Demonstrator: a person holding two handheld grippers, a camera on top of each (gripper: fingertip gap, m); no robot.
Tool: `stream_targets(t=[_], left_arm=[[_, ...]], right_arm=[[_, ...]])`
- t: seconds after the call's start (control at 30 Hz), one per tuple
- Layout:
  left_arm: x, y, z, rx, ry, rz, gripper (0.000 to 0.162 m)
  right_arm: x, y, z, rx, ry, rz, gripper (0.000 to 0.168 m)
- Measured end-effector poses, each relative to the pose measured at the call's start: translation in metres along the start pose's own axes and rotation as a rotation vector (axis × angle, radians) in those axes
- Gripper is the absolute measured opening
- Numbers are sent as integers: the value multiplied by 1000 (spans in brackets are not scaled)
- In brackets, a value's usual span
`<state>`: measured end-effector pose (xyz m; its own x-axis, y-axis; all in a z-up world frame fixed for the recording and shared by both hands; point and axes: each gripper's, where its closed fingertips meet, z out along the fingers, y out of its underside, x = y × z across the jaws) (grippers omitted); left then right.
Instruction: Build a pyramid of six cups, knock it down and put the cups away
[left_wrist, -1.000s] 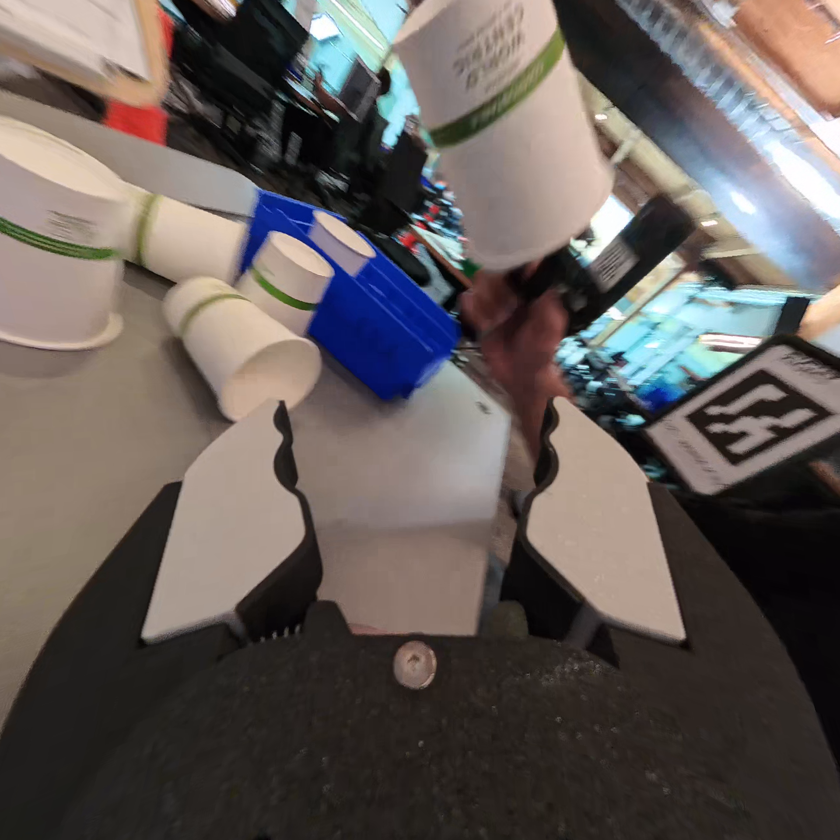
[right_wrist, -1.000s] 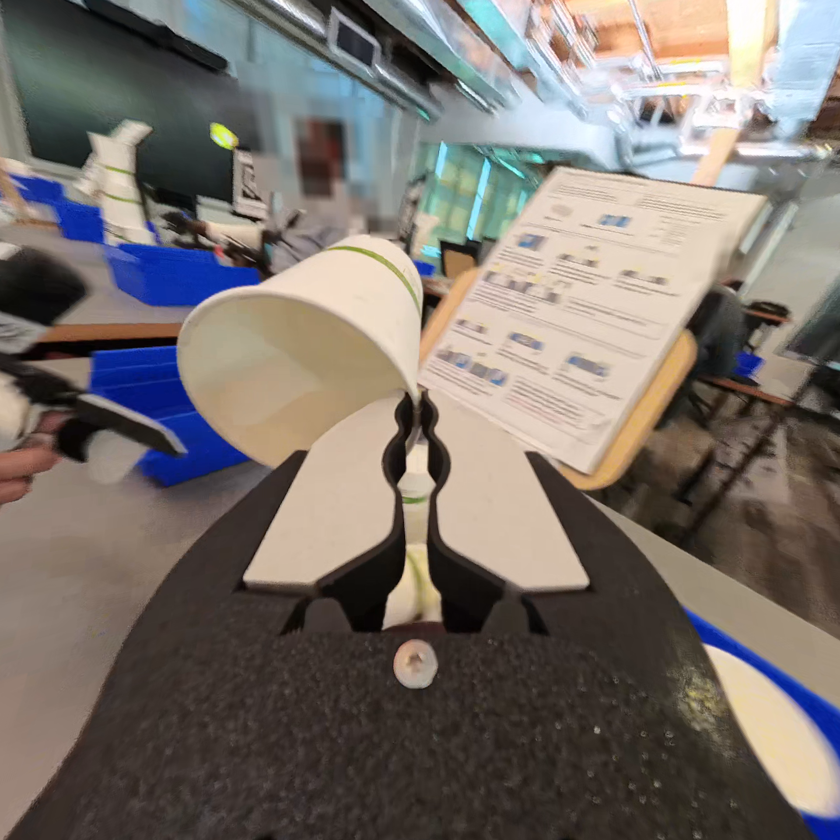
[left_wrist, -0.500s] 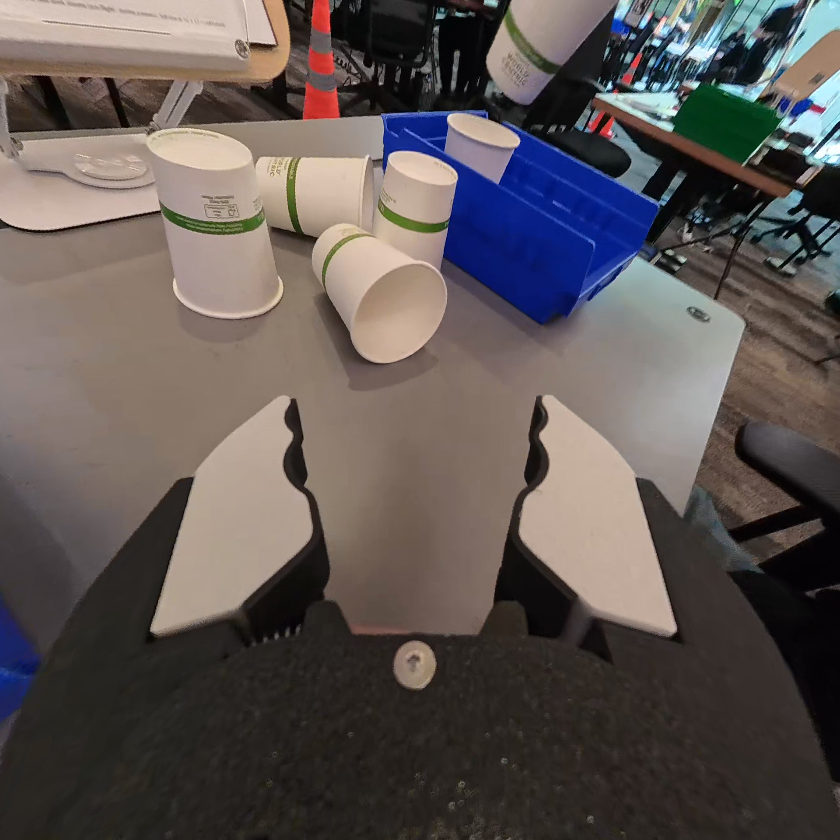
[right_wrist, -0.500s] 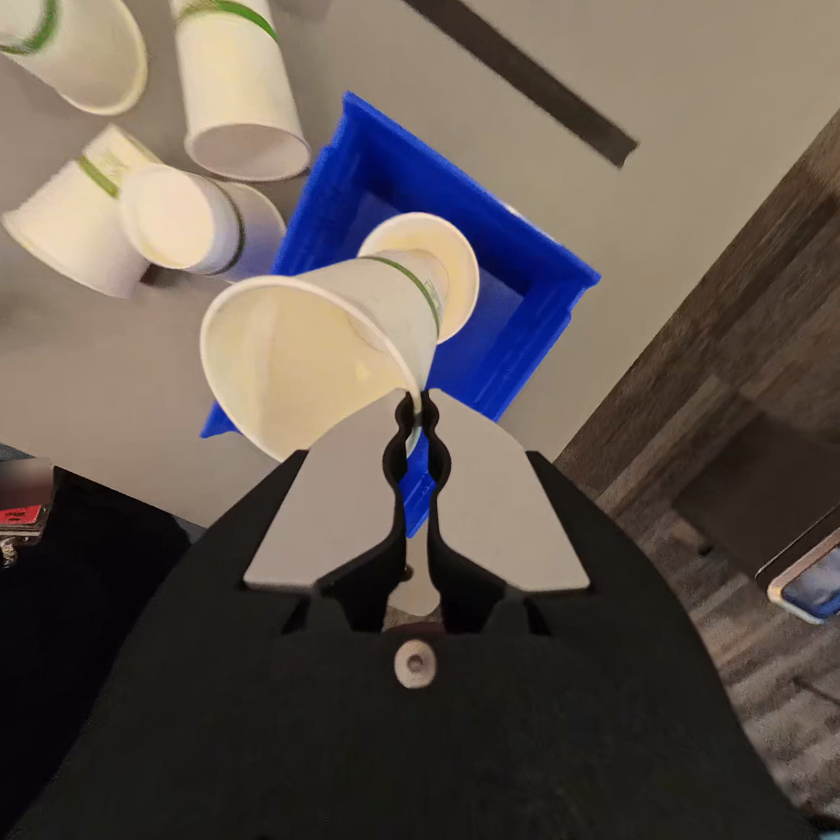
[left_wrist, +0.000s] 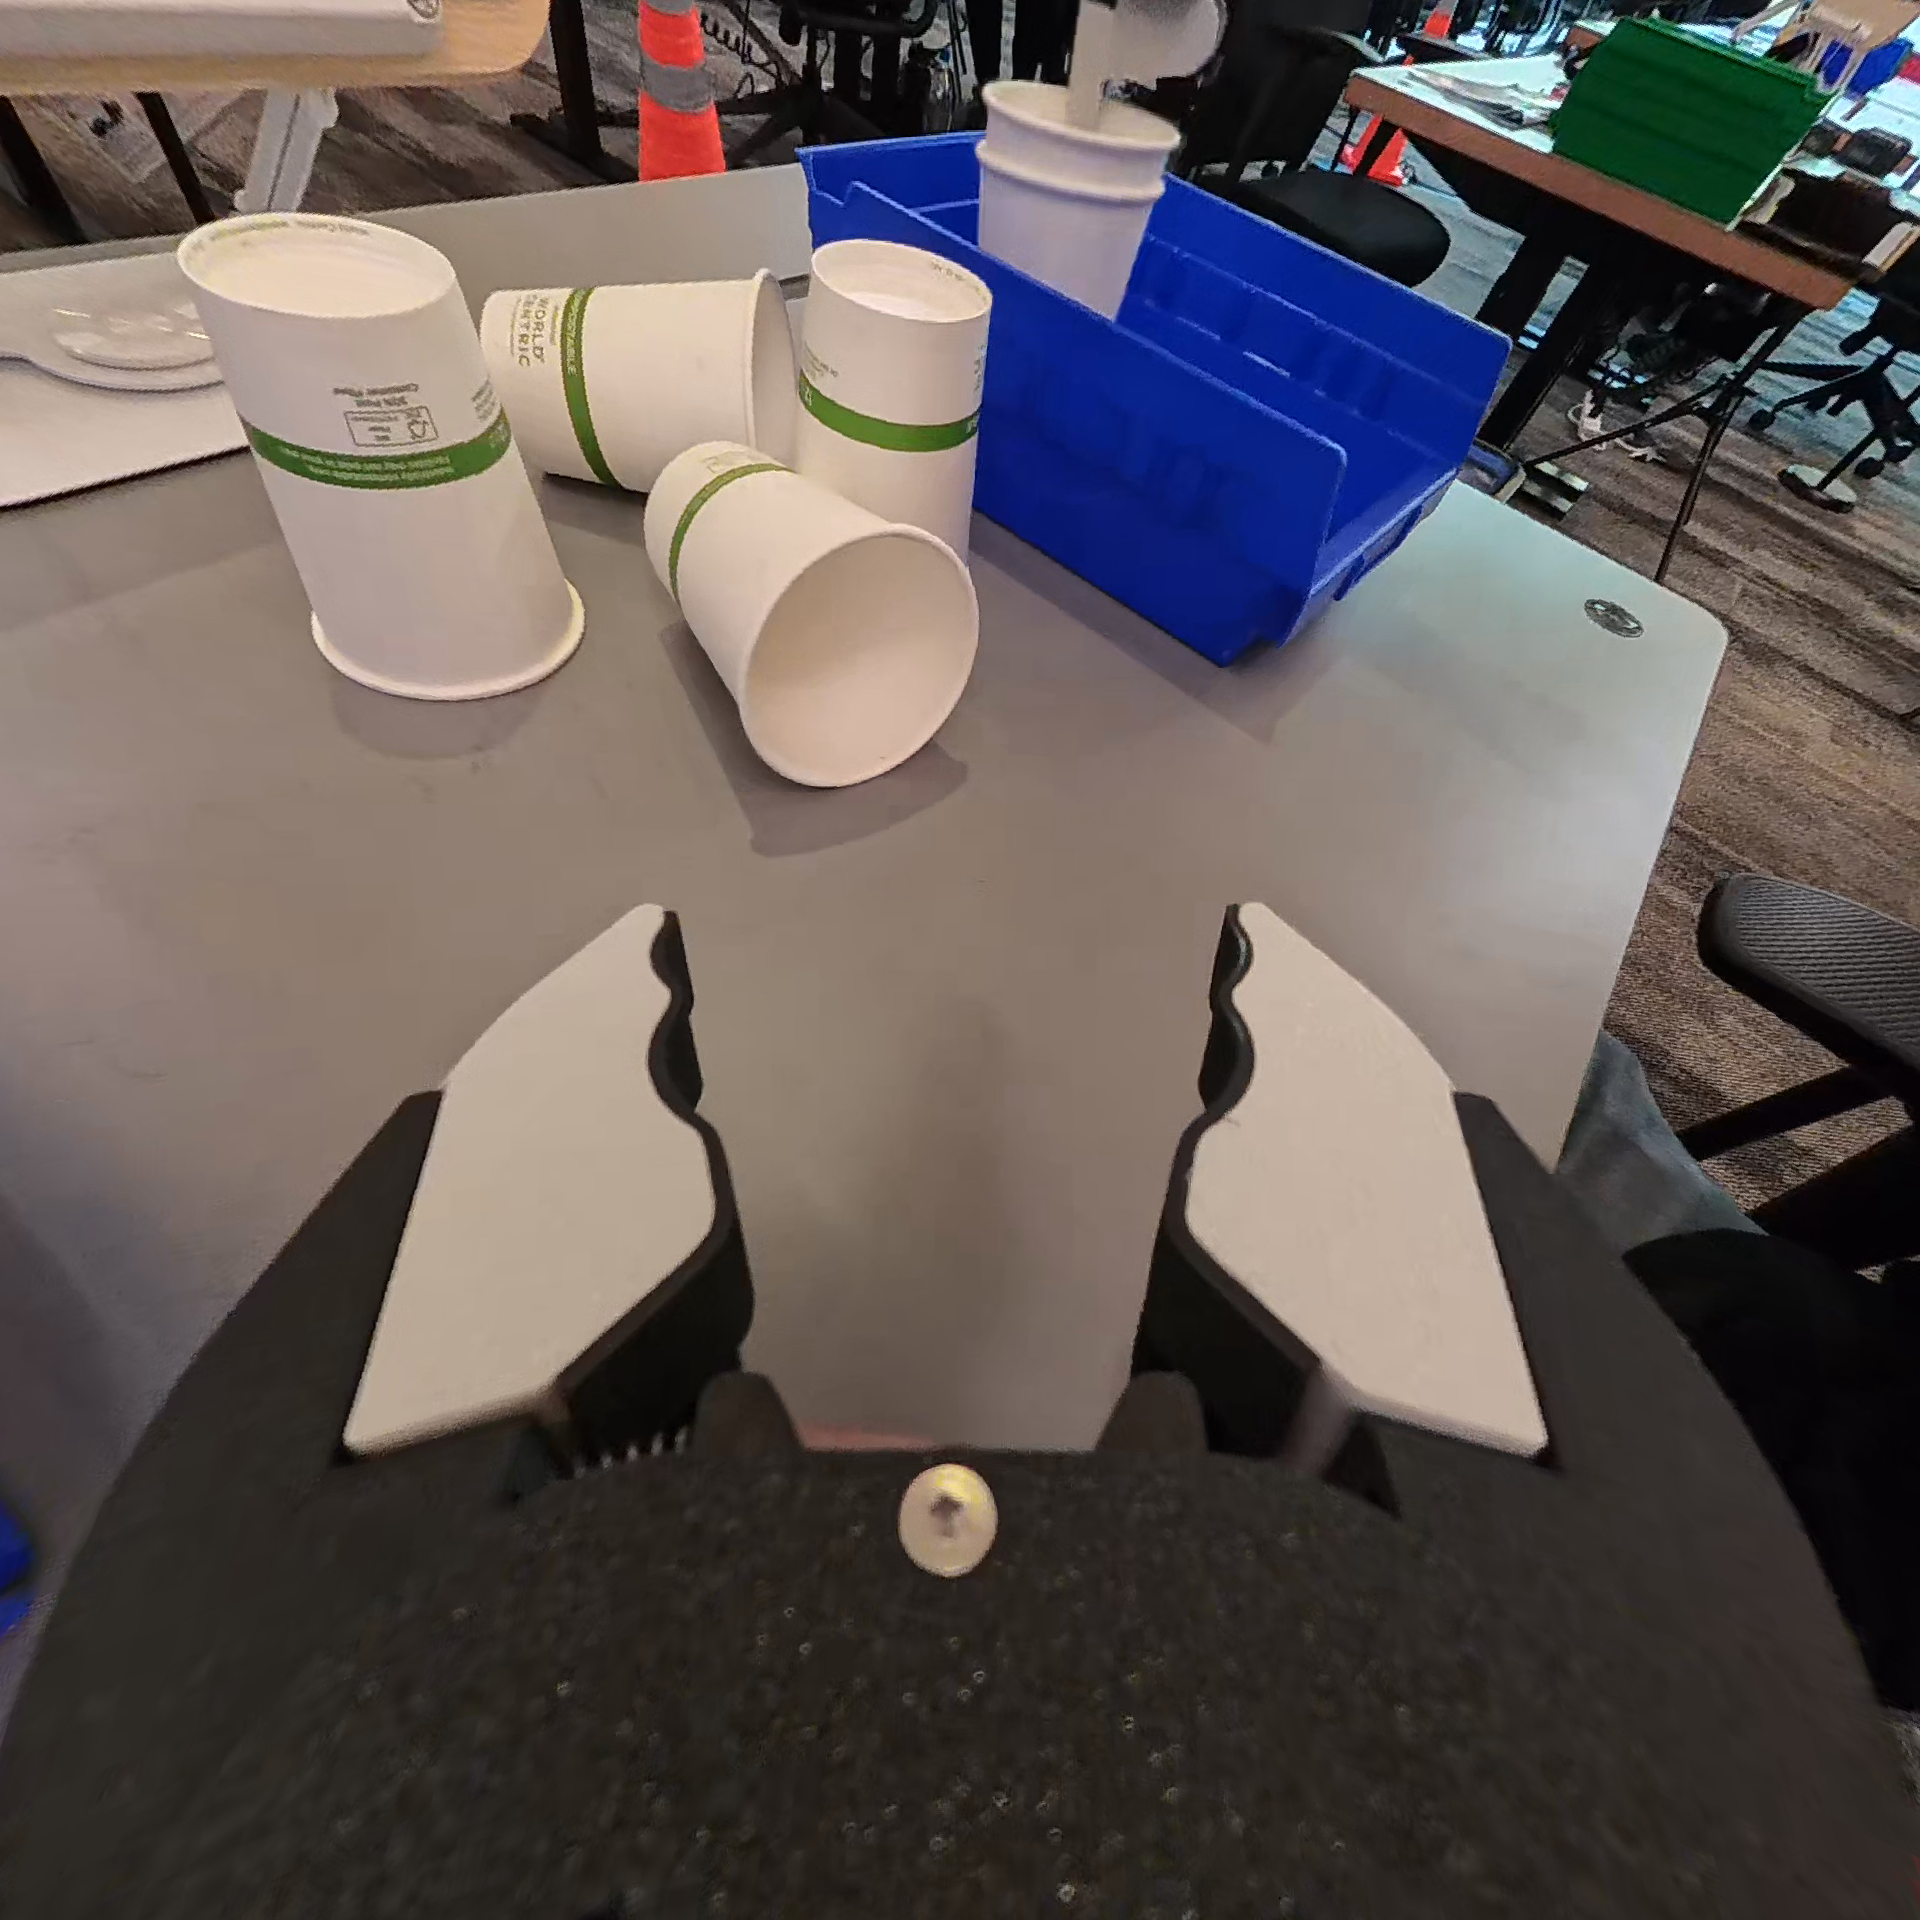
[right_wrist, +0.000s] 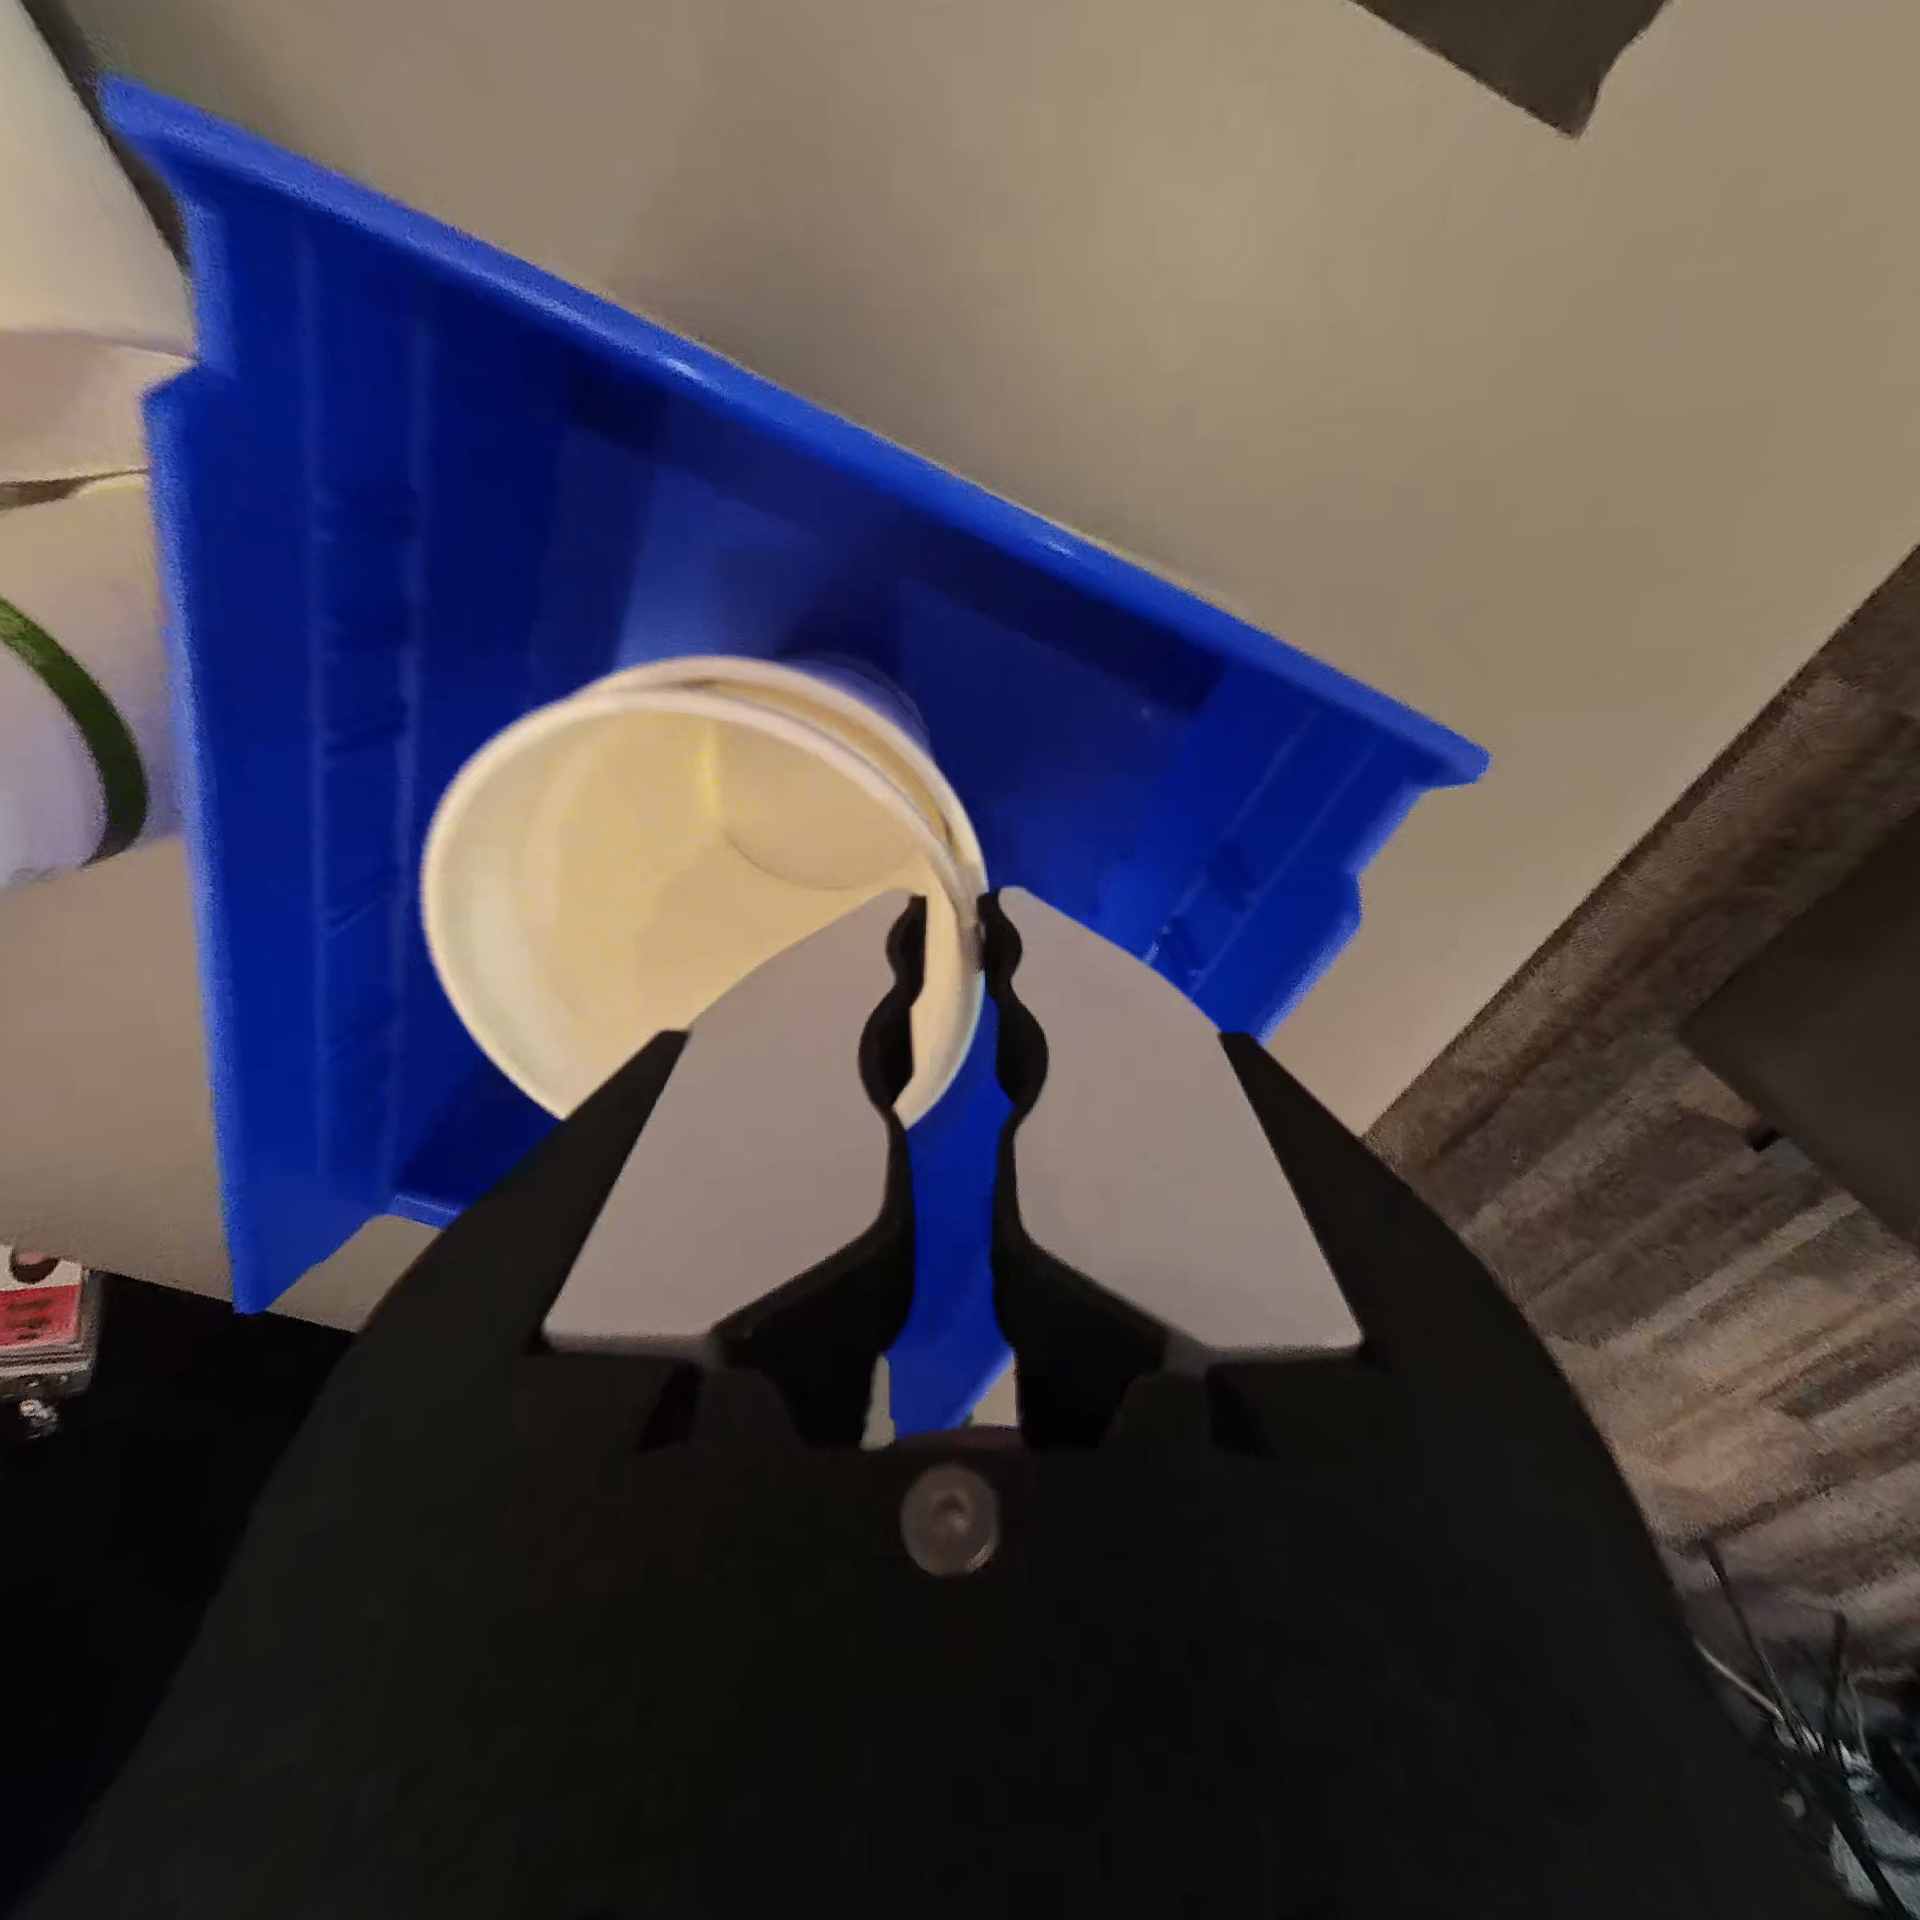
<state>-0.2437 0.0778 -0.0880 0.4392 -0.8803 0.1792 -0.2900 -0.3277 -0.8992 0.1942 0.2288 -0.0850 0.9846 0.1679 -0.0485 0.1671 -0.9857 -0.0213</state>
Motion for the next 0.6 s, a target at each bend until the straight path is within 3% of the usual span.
stream_targets(t=[0.13,0.23,0.33,0.4,0.5,0.57,0.6], left_arm=[[-7,6,4,-14,-22,-4,94],[-14,13,7,-31,-45,-24,94],[-32,12,14,-40,-109,-1,94],[-50,4,25,-61,-156,18,95],[-89,-14,48,-92,-245,-23,95],[-119,-24,68,-129,-311,-84,99],[-129,-31,81,-132,-314,-98,102]], right_arm=[[-3,2,-18,69,43,-70,32],[-26,-4,-60,333,116,-140,40],[-95,17,-92,691,109,-244,50],[-173,49,-82,854,-71,-337,55],[-294,104,-41,985,-474,-448,56],[-339,127,-13,1070,-562,-451,64],[-355,136,1,1102,-577,-450,58]])
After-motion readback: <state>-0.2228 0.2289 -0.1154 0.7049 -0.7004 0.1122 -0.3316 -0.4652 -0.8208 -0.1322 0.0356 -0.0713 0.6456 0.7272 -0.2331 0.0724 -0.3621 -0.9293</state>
